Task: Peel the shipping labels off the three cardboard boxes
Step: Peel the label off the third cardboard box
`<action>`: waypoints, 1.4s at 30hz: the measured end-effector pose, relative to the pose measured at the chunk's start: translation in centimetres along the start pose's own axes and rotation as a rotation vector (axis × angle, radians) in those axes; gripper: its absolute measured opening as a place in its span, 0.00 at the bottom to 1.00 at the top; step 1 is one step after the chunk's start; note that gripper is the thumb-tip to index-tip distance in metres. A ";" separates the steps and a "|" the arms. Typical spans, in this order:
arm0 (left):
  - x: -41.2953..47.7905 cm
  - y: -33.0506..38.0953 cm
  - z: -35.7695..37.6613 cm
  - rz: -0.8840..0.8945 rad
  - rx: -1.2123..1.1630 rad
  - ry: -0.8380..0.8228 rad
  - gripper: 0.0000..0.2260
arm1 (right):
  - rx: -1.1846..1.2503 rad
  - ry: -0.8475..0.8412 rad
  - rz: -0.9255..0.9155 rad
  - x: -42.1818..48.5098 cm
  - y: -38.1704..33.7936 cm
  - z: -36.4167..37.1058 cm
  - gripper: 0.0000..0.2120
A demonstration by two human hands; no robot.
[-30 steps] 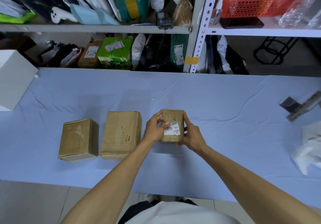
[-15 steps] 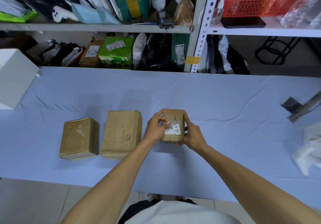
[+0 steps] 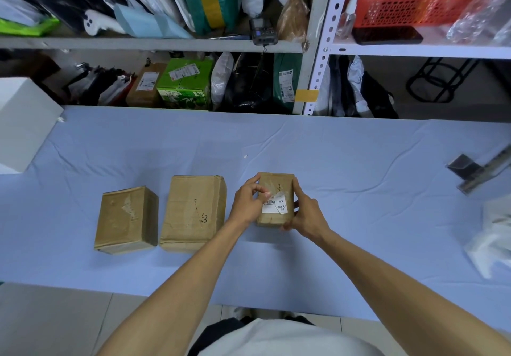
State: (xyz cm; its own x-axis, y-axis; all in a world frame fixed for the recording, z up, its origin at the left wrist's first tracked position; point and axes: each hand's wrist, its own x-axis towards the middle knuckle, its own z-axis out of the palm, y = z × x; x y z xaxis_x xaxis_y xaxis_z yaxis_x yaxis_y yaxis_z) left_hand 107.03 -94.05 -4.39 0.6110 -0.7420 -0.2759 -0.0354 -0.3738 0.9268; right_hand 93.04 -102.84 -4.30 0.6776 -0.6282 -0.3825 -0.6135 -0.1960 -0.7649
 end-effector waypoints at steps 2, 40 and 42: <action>0.0 0.0 0.0 0.000 0.003 0.002 0.07 | 0.008 -0.002 -0.001 0.0 -0.1 0.0 0.58; -0.6 0.0 -0.1 0.006 -0.009 -0.047 0.10 | -0.024 -0.023 0.022 0.1 0.0 0.1 0.59; -0.6 0.0 -0.1 0.002 -0.007 -0.049 0.09 | -0.020 -0.020 0.020 0.1 0.0 0.1 0.59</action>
State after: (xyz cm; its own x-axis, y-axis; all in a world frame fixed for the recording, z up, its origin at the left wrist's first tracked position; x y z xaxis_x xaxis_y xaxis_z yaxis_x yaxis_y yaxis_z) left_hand 106.79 -93.55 -4.22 0.5713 -0.7691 -0.2865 -0.0307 -0.3689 0.9290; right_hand 93.15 -102.86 -4.38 0.6726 -0.6172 -0.4083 -0.6353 -0.1985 -0.7463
